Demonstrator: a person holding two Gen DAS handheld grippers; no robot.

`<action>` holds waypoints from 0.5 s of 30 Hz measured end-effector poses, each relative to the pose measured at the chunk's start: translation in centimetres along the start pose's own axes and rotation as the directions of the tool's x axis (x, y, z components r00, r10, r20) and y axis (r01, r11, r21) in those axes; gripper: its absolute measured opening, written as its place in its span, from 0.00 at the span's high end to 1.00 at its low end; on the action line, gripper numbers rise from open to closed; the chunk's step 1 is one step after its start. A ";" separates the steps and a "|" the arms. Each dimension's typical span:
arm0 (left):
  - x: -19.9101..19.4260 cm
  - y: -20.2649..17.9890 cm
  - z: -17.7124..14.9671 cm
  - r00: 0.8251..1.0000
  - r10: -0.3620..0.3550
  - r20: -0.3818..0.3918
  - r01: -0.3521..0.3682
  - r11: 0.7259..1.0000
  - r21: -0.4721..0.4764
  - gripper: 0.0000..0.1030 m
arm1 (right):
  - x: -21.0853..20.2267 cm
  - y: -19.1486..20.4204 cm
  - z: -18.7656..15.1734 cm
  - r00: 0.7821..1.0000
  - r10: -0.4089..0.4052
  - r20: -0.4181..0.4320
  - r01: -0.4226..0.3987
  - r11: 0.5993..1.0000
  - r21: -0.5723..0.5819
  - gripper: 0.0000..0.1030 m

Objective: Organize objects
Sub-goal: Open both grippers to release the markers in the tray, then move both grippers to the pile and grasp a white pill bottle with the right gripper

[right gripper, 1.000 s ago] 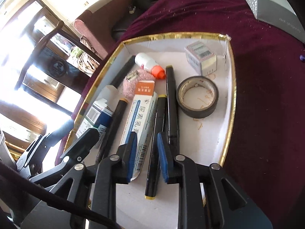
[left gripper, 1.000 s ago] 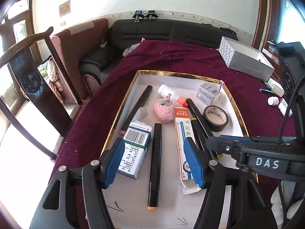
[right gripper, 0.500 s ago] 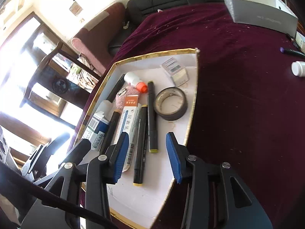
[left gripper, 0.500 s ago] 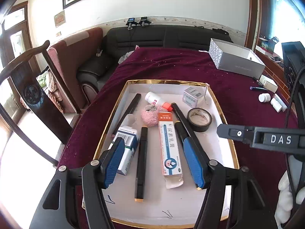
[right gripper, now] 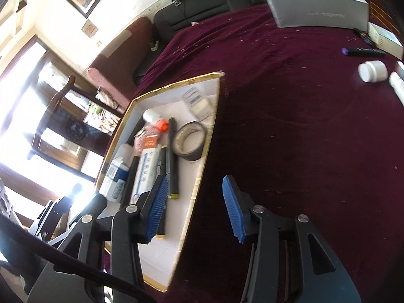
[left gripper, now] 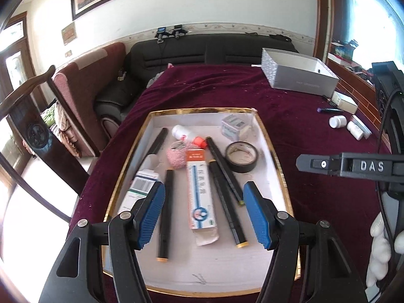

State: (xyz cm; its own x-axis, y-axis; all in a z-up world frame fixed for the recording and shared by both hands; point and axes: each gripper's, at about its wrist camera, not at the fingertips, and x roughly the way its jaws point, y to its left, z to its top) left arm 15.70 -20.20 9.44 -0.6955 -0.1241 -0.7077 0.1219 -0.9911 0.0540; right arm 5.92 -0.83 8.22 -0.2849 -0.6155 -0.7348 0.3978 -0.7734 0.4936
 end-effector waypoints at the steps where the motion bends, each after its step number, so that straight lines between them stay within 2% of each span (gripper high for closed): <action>1: 0.0 -0.4 0.1 1.000 -0.004 -0.001 0.004 1.000 0.009 0.43 | -0.4 -0.8 0.1 1.000 -0.006 0.007 0.006 1.000 0.014 0.54; 9: 0.5 -5.2 0.6 0.997 -0.078 -0.026 0.080 0.993 0.092 0.43 | -4.4 -7.9 1.0 0.993 -0.081 0.081 0.069 0.988 0.140 0.54; 12: 0.9 -7.5 0.7 0.991 -0.128 -0.047 0.133 0.984 0.122 0.43 | -6.7 -11.5 1.3 0.985 -0.127 0.112 0.102 0.973 0.206 0.54; 15: 1.7 -9.9 0.7 0.980 -0.183 -0.080 0.193 0.971 0.142 0.43 | -9.4 -15.4 1.3 0.968 -0.203 0.146 0.156 0.948 0.278 0.52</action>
State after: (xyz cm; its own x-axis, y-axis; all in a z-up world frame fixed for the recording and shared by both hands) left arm 12.85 -10.67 8.22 -0.6469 0.0641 -0.7599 -0.1167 -0.9930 0.0155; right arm 1.35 16.67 8.07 -0.4836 -0.4615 -0.7438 0.0899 -0.8714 0.4823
